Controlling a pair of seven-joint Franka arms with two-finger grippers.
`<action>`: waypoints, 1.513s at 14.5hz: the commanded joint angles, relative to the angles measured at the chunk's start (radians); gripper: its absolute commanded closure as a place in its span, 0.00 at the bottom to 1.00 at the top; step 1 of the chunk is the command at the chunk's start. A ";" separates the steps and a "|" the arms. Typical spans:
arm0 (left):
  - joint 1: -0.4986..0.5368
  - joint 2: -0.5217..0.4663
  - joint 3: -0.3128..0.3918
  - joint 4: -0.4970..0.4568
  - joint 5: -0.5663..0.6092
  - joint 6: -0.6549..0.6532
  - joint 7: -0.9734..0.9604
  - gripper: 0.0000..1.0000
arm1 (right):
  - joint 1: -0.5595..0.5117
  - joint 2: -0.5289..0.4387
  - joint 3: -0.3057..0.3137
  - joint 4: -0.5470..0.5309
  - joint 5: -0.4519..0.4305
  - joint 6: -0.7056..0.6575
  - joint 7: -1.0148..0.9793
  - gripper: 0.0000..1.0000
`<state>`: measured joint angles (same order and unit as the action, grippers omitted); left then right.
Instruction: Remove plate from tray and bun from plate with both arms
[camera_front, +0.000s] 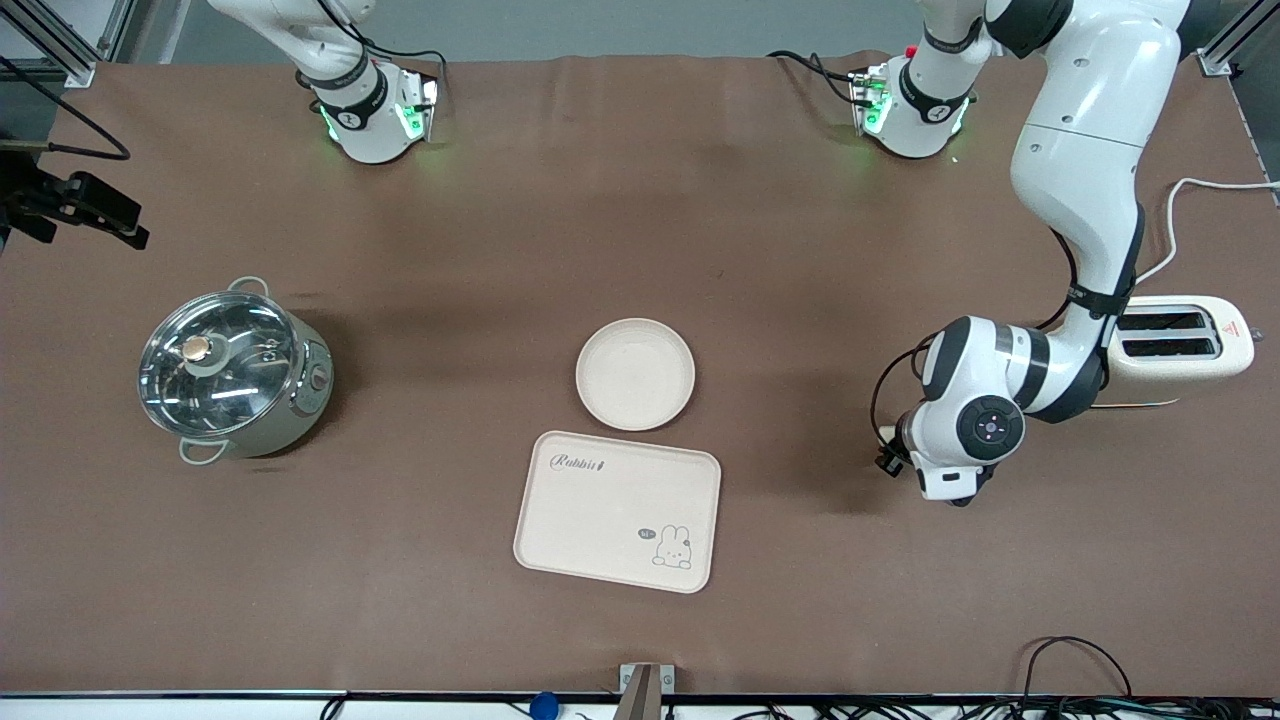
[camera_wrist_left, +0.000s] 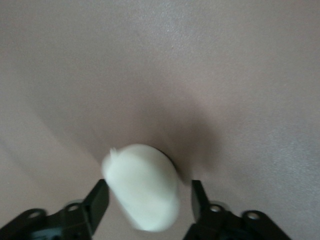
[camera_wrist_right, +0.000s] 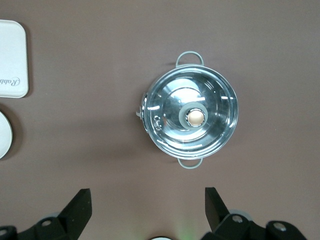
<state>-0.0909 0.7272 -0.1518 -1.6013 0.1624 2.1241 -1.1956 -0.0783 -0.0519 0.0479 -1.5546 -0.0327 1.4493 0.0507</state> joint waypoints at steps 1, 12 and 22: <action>0.014 -0.051 -0.012 -0.005 0.019 -0.003 0.025 0.00 | 0.083 -0.023 -0.092 -0.012 0.008 -0.017 0.003 0.00; 0.048 -0.388 -0.011 0.148 0.011 -0.364 0.598 0.00 | 0.019 -0.022 -0.063 -0.015 0.062 -0.020 -0.012 0.00; 0.049 -0.633 -0.002 0.158 -0.061 -0.581 1.008 0.00 | 0.022 -0.020 -0.066 -0.015 0.022 -0.003 -0.089 0.00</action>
<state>-0.0497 0.1503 -0.1538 -1.4021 0.1407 1.5519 -0.2430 -0.0395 -0.0534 -0.0322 -1.5552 0.0116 1.4370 -0.0107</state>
